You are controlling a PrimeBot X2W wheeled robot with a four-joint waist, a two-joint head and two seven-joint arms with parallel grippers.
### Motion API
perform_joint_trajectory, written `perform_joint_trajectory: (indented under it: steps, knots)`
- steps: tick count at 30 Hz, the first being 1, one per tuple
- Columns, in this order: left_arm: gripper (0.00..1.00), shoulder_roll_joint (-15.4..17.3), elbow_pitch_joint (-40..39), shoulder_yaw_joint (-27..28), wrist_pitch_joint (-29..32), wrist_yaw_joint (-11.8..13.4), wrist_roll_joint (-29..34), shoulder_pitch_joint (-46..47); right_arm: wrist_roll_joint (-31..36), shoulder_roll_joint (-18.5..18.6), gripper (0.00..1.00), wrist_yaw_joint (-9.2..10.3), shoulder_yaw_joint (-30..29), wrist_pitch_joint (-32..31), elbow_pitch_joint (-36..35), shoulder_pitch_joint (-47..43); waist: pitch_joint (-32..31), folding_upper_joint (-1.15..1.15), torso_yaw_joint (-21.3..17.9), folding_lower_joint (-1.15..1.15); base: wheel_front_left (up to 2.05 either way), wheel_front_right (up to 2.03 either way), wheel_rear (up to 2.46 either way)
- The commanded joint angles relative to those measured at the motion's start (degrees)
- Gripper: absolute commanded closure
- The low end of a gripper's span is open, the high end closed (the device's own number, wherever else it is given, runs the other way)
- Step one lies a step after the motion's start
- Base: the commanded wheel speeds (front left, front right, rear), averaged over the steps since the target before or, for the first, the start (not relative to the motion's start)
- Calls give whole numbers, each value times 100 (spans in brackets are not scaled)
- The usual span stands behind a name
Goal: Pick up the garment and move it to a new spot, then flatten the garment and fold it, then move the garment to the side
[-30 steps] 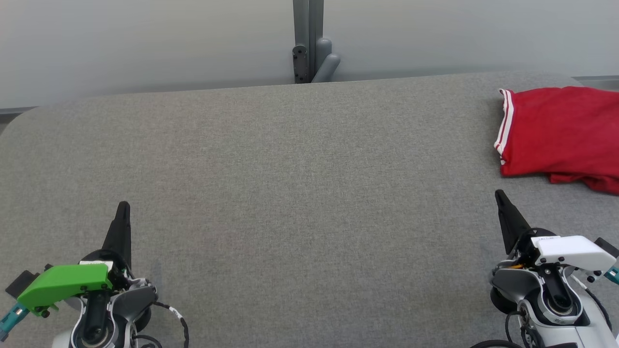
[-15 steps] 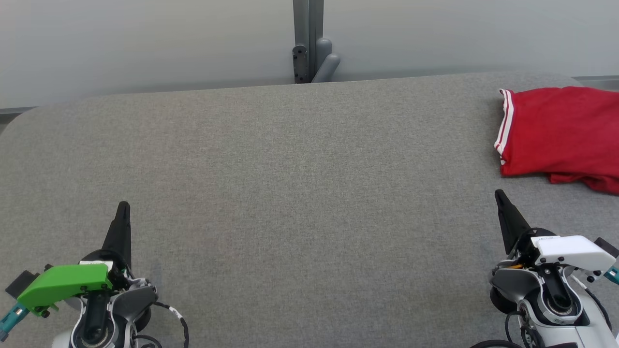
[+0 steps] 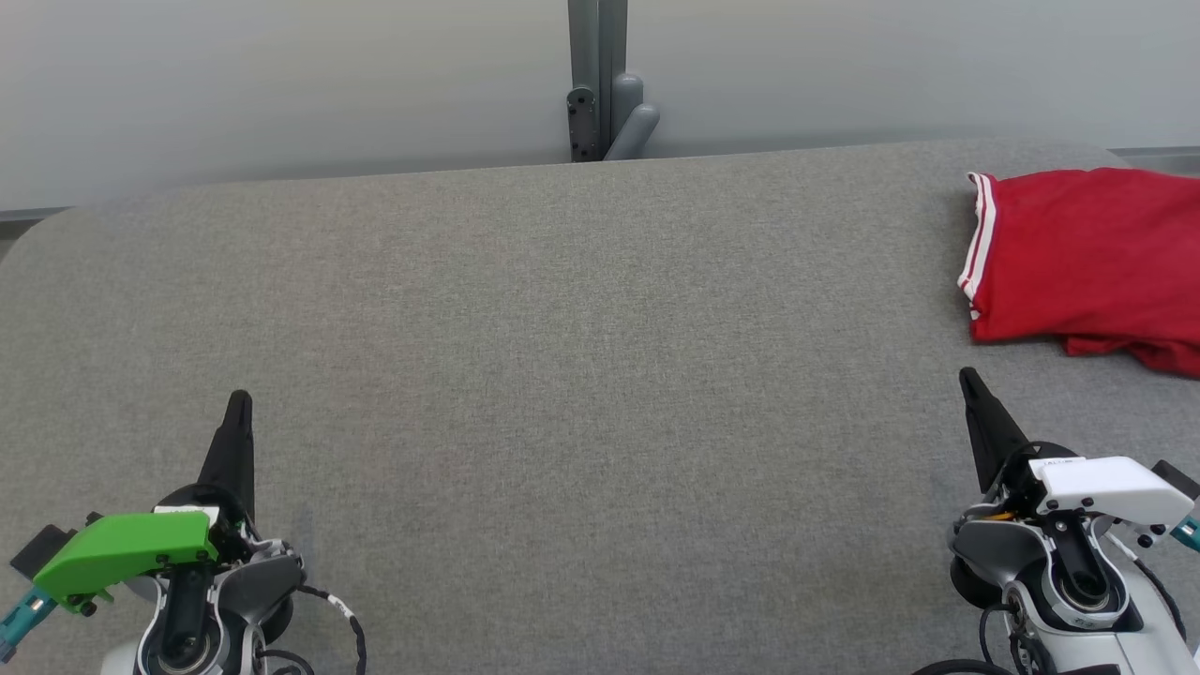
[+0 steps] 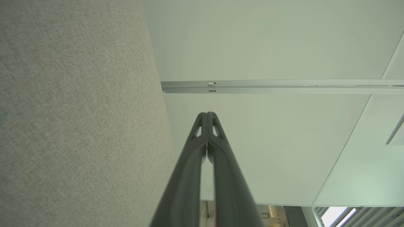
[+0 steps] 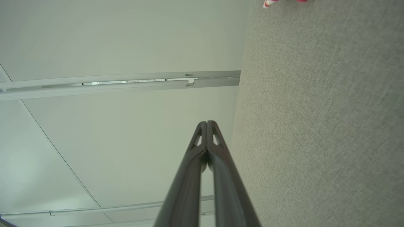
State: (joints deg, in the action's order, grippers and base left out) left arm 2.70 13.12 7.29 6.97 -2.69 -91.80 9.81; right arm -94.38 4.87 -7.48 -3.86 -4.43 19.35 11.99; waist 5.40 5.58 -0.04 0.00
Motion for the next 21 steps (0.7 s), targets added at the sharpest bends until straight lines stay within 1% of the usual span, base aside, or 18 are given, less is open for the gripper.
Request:
perform_joint_trajectory:
  steps: [1,21]
  knots:
    - [100,34,-13,12,-6,11,-7,60,-36,43,100,-2,7,14,-12,-27,0,0,0,0,0,0,0]
    - [100,33,-14,12,-6,12,-7,60,-99,88,100,-2,80,71,-20,-37,0,0,0,0,0,0,0]
